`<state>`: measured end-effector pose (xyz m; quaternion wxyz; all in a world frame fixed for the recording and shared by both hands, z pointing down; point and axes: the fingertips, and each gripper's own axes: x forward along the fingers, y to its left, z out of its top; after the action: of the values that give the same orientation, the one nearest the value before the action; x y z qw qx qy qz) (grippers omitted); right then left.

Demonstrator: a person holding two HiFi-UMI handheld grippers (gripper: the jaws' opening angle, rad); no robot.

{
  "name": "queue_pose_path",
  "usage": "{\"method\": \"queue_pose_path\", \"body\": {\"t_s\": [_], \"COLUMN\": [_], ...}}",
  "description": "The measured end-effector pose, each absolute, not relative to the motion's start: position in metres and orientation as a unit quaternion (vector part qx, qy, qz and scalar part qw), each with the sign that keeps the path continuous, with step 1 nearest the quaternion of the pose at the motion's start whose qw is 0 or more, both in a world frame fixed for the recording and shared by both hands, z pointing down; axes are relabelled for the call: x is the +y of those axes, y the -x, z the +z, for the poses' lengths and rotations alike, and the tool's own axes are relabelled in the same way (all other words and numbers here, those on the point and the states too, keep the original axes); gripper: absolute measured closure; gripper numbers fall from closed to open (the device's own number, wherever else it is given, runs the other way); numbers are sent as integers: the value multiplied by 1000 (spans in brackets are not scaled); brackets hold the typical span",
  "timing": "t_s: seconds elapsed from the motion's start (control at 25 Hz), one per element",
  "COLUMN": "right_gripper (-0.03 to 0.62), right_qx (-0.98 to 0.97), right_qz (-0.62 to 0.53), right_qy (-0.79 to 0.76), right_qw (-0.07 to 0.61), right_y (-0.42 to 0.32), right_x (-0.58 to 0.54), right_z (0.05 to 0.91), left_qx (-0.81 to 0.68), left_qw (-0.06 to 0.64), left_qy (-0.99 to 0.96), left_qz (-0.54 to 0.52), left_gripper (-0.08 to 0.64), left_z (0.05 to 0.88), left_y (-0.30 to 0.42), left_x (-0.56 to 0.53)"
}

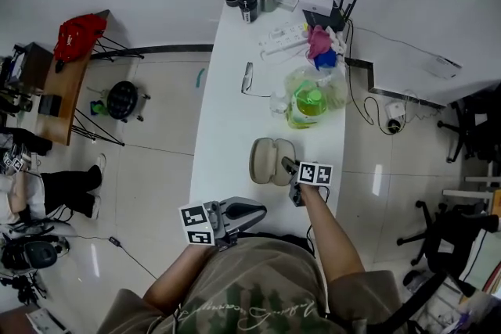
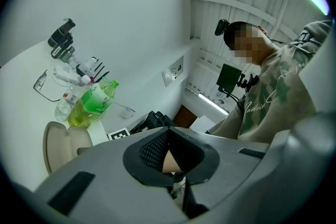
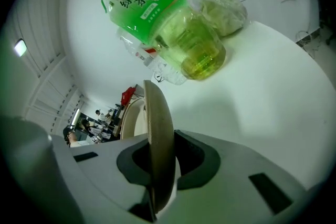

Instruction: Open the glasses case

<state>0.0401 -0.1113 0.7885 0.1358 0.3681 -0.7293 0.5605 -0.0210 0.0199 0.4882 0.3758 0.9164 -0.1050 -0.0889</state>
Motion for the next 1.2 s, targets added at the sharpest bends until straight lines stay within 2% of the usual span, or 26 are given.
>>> {"method": "queue_pose_path", "body": {"t_s": [0.36, 0.6, 0.68, 0.84, 1.08, 1.2], "right_gripper": [537, 534, 513, 430, 416, 361], "right_qx": [-722, -727, -731, -737, -746, -750], "right_qz": [550, 510, 500, 485, 463, 444], "right_qy": [-390, -429, -432, -434, -439, -450], "right_qw": [155, 166, 172, 184, 191, 196], "right_y": [-37, -50, -48, -54, -64, -71], "right_x": [-121, -116, -117, -115, -115, -118], "right_z": [808, 803, 797, 793, 785, 779], "left_qx": [-121, -101, -114, -142, -144, -146], "left_qw": [387, 348, 333, 323, 333, 330], "left_qy": [-909, -927, -931, -929, -923, -923], "left_qz": [-95, -94, -98, -114, -128, -131], "left_gripper": [554, 553, 552, 554, 553, 554], "left_z": [493, 477, 472, 474, 478, 477], "left_y": [26, 26, 31, 39, 42, 40], "left_x": [13, 27, 26, 25, 28, 30]}}
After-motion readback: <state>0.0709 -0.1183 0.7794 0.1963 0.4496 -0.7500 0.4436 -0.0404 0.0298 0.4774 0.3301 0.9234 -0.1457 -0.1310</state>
